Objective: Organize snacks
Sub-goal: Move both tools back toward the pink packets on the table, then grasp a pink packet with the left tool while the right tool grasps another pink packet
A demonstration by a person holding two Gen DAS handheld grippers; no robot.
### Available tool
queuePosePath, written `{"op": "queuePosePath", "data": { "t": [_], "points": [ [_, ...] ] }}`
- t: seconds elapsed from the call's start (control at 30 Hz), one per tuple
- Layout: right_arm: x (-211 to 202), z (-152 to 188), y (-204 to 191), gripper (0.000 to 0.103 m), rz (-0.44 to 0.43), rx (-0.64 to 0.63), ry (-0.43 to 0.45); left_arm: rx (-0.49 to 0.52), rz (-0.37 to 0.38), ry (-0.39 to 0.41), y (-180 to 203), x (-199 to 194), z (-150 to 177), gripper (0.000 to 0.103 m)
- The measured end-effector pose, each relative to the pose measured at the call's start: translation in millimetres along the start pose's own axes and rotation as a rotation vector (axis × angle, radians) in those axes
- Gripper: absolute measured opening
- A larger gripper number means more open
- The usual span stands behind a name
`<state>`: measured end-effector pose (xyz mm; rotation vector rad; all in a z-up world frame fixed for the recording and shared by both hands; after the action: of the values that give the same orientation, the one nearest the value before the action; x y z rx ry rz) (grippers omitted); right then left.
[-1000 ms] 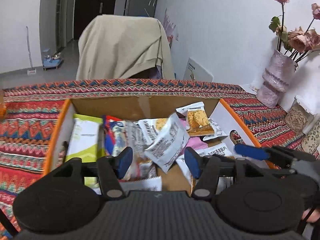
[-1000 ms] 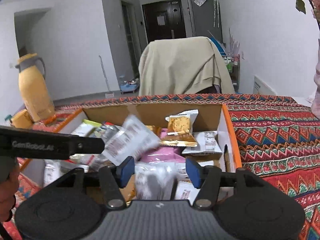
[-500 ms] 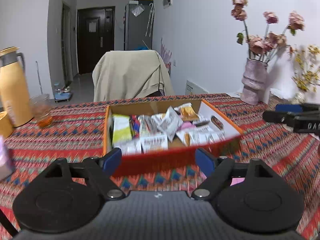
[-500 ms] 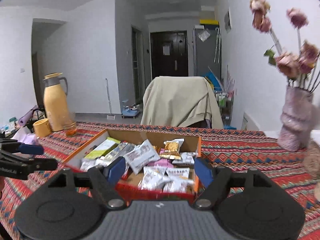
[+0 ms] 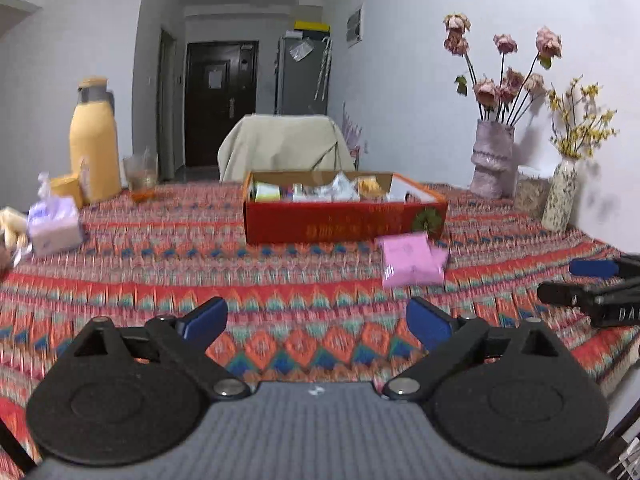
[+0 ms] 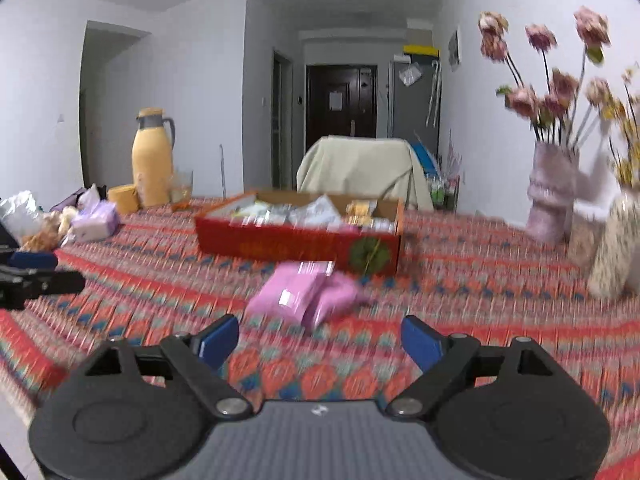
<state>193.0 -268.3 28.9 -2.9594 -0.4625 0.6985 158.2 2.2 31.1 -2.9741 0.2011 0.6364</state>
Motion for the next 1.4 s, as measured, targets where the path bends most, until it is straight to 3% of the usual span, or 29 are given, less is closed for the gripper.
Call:
{"op": "queuePosePath", "data": {
  "t": [0.17, 0.27, 0.7, 0.87, 1.0, 1.3, 1.37, 1.4],
  "points": [
    [-3, 53, -10, 0.092, -0.002, 0.054, -0.078, -0.028, 0.056, -0.085, 20, 7, 34, 0.098],
    [0, 67, -14, 0.092, 0.015, 0.041, -0.106, -0.020, 0.053, -0.106, 24, 12, 39, 0.098],
    [2, 65, -1, 0.092, 0.021, 0.071, -0.093, -0.019, 0.064, -0.141, 28, 28, 39, 0.098],
    [8, 64, 8, 0.092, 0.028, 0.090, -0.093, -0.025, 0.112, -0.160, 35, 47, 27, 0.098],
    [15, 58, 17, 0.092, 0.041, 0.093, -0.088, -0.011, 0.162, -0.155, 45, 75, 2, 0.098],
    [35, 43, 40, 0.092, 0.082, 0.114, -0.085, 0.018, 0.233, -0.184, 82, 197, -48, 0.097],
    [39, 42, 44, 0.092, 0.091, 0.118, -0.092, 0.034, 0.247, -0.182, 87, 217, -55, 0.090],
    [41, 41, 47, 0.092, 0.096, 0.122, -0.097, 0.037, 0.247, -0.187, 88, 224, -56, 0.079]
  ]
}}
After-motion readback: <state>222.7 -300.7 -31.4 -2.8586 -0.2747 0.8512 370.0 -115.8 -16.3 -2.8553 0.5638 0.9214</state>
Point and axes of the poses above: each gripper's, at about its wrist camera, not at the fingertips, and x roughly the way its jaws point, y to its right, z to its underside, the point moved 6 cm from there along x, roughly the way its jaws point, and after that the axes turned 7 degrees about x, right-handed, at the moved point
